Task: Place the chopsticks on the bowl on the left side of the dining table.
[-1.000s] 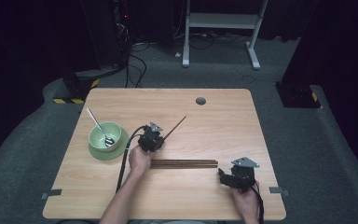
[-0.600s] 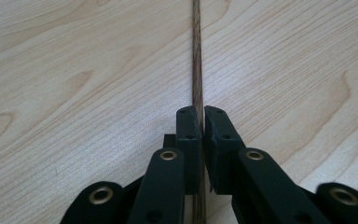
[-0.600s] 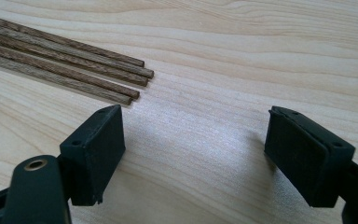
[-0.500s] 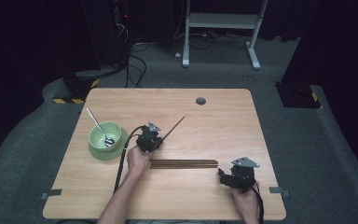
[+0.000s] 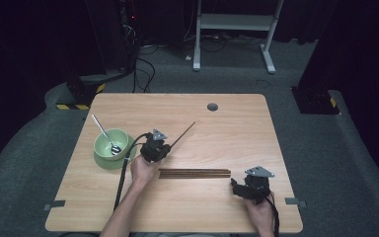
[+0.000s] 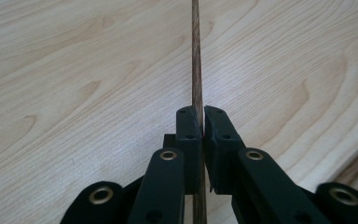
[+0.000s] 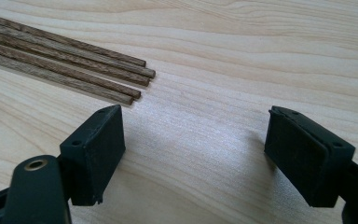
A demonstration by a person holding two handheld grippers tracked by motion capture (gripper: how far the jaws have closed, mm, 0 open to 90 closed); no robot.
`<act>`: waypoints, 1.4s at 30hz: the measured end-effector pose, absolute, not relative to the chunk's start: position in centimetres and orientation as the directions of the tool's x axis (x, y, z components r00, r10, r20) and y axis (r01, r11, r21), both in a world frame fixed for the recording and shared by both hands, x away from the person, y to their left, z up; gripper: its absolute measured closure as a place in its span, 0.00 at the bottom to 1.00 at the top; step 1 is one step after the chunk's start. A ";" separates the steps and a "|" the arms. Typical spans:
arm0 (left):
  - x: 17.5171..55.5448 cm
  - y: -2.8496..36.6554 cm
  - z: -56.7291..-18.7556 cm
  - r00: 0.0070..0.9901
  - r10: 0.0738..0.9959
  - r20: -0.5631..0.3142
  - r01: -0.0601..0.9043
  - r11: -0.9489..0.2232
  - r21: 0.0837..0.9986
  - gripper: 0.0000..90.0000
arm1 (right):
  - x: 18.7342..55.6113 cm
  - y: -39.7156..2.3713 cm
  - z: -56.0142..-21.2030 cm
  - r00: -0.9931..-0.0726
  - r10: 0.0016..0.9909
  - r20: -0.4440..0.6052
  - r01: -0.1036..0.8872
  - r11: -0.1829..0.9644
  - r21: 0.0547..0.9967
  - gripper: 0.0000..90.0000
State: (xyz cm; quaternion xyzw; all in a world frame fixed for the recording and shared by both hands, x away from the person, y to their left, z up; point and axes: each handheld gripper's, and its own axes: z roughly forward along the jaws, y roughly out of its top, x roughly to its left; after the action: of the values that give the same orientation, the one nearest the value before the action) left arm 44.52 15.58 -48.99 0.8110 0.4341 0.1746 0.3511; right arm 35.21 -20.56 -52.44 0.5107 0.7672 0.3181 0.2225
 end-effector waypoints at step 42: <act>40.1 21.7 -45.2 0.545 0.838 -0.026 0.540 -0.327 0.776 0.94 | 35.2 -20.5 -52.4 -0.382 0.924 -0.016 0.642 0.277 0.715 0.22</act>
State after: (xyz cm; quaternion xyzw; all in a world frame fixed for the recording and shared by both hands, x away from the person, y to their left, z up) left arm 40.13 21.73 -45.21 0.7910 0.4354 0.1943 0.3834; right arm 35.19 -20.54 -52.44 0.5097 0.7678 0.3185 0.2217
